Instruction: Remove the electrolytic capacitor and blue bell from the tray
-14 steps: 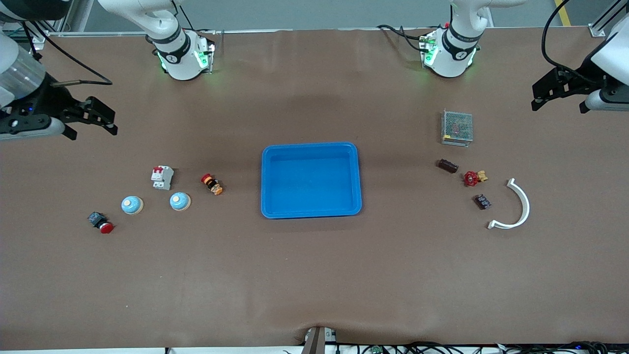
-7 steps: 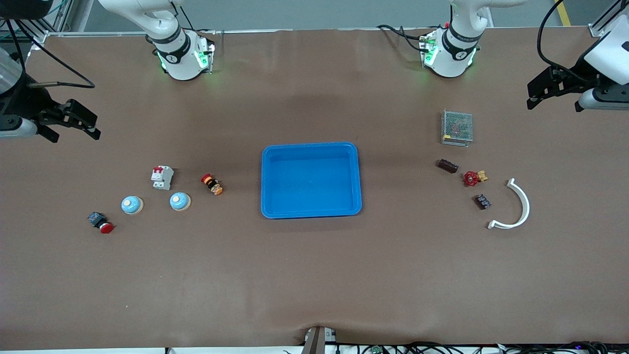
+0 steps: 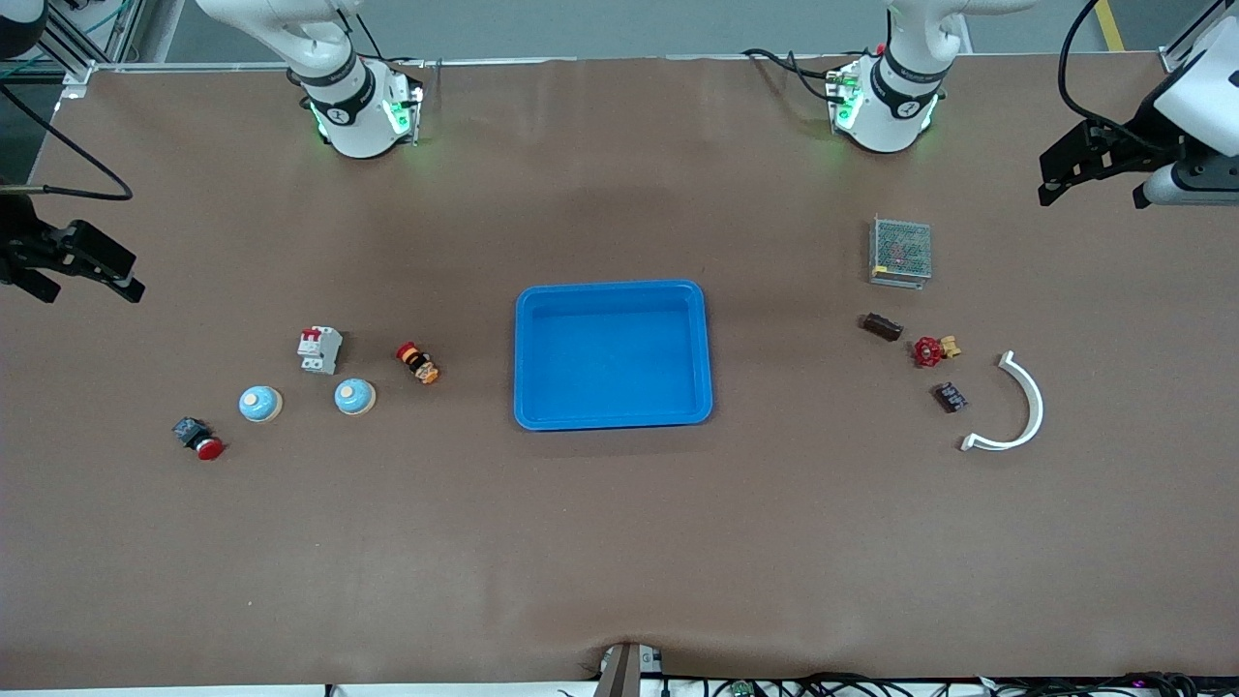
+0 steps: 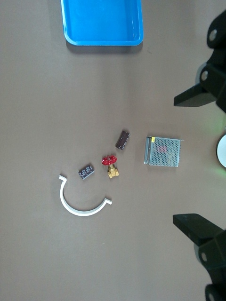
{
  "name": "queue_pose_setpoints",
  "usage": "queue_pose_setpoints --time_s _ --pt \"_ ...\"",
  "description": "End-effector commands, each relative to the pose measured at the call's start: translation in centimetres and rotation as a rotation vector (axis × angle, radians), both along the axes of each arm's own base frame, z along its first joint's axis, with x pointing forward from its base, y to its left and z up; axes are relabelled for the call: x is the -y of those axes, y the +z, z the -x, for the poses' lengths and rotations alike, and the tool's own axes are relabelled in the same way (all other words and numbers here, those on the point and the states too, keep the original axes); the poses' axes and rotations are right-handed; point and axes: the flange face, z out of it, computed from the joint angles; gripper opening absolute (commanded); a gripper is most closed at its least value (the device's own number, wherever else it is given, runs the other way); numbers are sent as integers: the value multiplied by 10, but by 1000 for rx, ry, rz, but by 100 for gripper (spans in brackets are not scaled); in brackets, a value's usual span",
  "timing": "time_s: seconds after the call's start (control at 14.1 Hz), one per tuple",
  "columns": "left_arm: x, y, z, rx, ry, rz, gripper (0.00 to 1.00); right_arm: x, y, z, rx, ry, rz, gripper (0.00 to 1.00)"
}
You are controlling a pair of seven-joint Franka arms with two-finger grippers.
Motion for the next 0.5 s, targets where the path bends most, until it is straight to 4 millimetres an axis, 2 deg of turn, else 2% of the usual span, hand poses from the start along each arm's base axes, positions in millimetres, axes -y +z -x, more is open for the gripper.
queue_pose_setpoints --time_s 0.0,0.43 --pt "0 11 11 5 11 4 100 2 5 -3 -3 -5 7 100" --pt "2 11 17 -17 8 2 100 2 4 -3 -4 -5 7 100"
